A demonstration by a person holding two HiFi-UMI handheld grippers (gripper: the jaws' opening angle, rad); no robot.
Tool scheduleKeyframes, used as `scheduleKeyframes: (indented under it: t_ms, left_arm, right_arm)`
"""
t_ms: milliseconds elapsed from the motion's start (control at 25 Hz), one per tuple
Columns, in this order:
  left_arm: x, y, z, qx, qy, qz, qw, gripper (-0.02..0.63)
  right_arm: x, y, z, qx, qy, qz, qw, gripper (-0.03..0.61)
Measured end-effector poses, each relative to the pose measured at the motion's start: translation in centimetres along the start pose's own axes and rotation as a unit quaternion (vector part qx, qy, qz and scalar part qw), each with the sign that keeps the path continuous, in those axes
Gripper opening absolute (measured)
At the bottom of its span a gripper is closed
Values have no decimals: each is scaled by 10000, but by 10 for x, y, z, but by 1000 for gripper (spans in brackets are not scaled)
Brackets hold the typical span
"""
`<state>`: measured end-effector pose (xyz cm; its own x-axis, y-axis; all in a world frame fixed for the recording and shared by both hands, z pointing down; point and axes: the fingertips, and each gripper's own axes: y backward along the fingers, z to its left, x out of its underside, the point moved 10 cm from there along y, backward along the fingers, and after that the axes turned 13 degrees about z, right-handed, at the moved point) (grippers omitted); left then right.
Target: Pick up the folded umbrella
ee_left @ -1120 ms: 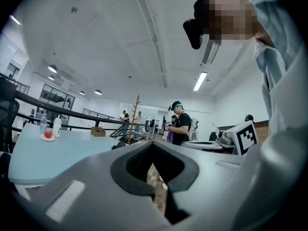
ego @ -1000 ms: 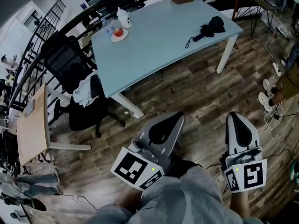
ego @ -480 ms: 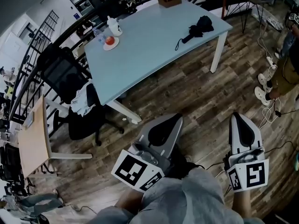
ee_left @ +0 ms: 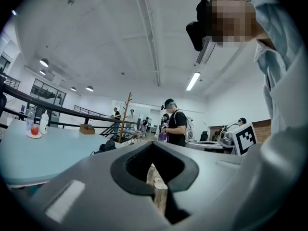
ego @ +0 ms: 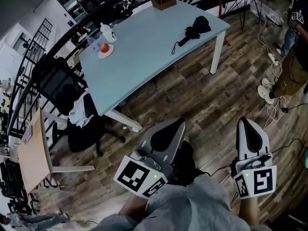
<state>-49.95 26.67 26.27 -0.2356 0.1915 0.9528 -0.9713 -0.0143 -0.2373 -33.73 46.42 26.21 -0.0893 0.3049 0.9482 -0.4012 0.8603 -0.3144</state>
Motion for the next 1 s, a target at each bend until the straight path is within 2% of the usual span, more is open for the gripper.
scheduleKeyframes:
  t_ms: [520, 1000]
  left_arm:
    - [-19, -70, 33, 386, -3, 71, 9992, 5]
    - [-61, -156, 100, 796, -50, 107, 9968, 4]
  right_arm:
    - [-8, -41, -37, 291, -146, 78, 9994, -3]
    - [-45, -124, -72, 502, -139, 162, 9985, -3]
